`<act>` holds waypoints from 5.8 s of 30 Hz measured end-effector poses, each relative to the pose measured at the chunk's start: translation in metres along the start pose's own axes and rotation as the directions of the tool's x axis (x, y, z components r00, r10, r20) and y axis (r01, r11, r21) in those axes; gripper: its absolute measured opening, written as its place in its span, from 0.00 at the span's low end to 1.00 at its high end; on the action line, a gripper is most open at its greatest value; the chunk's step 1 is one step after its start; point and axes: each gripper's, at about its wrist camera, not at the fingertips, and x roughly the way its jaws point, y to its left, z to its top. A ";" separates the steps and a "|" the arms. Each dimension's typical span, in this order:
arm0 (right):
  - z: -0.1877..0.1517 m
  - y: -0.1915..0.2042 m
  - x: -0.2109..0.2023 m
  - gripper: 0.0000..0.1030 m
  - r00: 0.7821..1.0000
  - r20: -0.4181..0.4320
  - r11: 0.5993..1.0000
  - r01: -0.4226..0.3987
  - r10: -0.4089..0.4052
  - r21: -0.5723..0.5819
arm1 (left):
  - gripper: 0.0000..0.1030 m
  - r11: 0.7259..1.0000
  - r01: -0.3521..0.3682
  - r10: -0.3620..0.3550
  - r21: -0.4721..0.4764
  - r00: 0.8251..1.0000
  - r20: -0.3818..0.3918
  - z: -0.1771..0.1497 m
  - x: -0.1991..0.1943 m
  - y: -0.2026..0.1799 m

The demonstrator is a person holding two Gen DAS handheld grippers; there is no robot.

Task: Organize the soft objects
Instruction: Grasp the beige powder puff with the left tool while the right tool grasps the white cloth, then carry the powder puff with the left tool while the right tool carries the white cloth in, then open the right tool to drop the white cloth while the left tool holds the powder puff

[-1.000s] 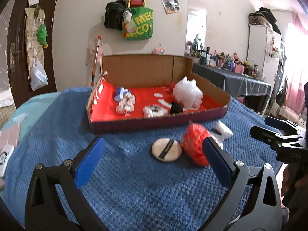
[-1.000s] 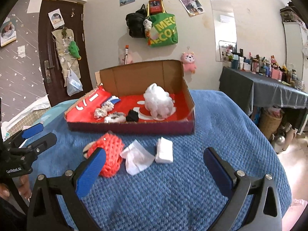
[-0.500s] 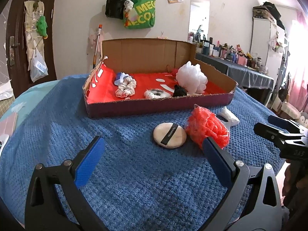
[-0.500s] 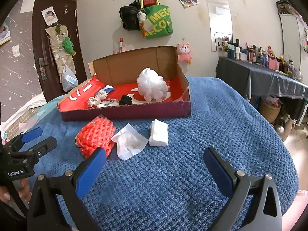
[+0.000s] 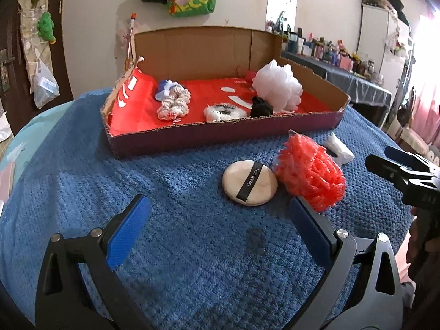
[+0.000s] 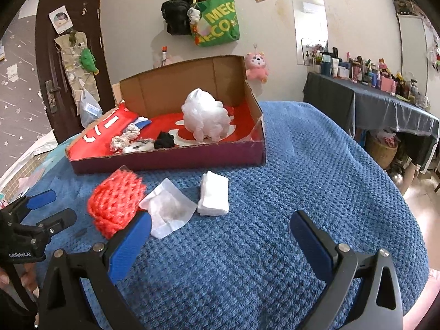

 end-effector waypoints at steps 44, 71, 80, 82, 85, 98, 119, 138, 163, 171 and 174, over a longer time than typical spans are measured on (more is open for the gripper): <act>0.041 0.004 0.049 0.26 0.987 -0.143 0.994 -0.080 0.069 -0.072 | 0.26 0.984 0.172 -0.165 0.049 0.979 -0.119 0.035 0.035 0.004; 0.024 0.002 0.062 0.35 0.976 -0.212 0.992 -0.081 0.059 -0.100 | 0.49 0.976 0.160 -0.136 0.147 0.977 -0.164 0.024 0.055 -0.018; 0.025 0.000 0.052 0.27 0.983 -0.168 0.990 -0.097 0.080 -0.101 | 0.48 0.975 0.149 -0.132 0.168 0.985 -0.107 0.022 0.040 -0.021; 0.025 0.001 0.052 0.27 0.982 -0.170 0.989 -0.098 0.079 -0.107 | 0.48 0.975 0.150 -0.133 0.167 0.985 -0.108 0.021 0.038 -0.020; 0.024 0.002 0.053 0.27 0.981 -0.179 0.989 -0.101 0.080 -0.108 | 0.48 0.975 0.157 -0.143 0.155 0.985 -0.097 0.024 0.033 -0.017; 0.082 0.015 0.050 0.27 0.979 -0.112 0.972 -0.184 0.169 -0.148 | 0.48 0.976 0.156 -0.151 0.152 0.988 -0.046 0.083 0.025 0.023; 0.119 0.035 0.143 0.27 0.892 -0.394 0.916 -0.329 0.220 -0.232 | 0.48 0.965 0.182 -0.133 0.190 0.960 -0.246 0.107 0.094 0.047; 0.119 0.032 0.165 0.27 0.840 -0.504 0.900 -0.363 0.203 -0.242 | 0.48 0.957 0.207 -0.139 0.202 0.942 -0.307 0.112 0.110 0.053; 0.120 0.030 0.169 0.29 0.833 -0.523 0.894 -0.361 0.182 -0.264 | 0.50 0.954 0.215 -0.147 0.209 0.943 -0.298 0.110 0.109 0.053; 0.119 0.031 0.169 0.35 0.831 -0.524 0.897 -0.361 0.186 -0.254 | 0.51 0.954 0.212 -0.145 0.213 0.945 -0.292 0.110 0.109 0.053; 0.119 0.031 0.168 0.37 0.831 -0.525 0.898 -0.360 0.185 -0.253 | 0.51 0.954 0.210 -0.143 0.214 0.946 -0.291 0.110 0.109 0.053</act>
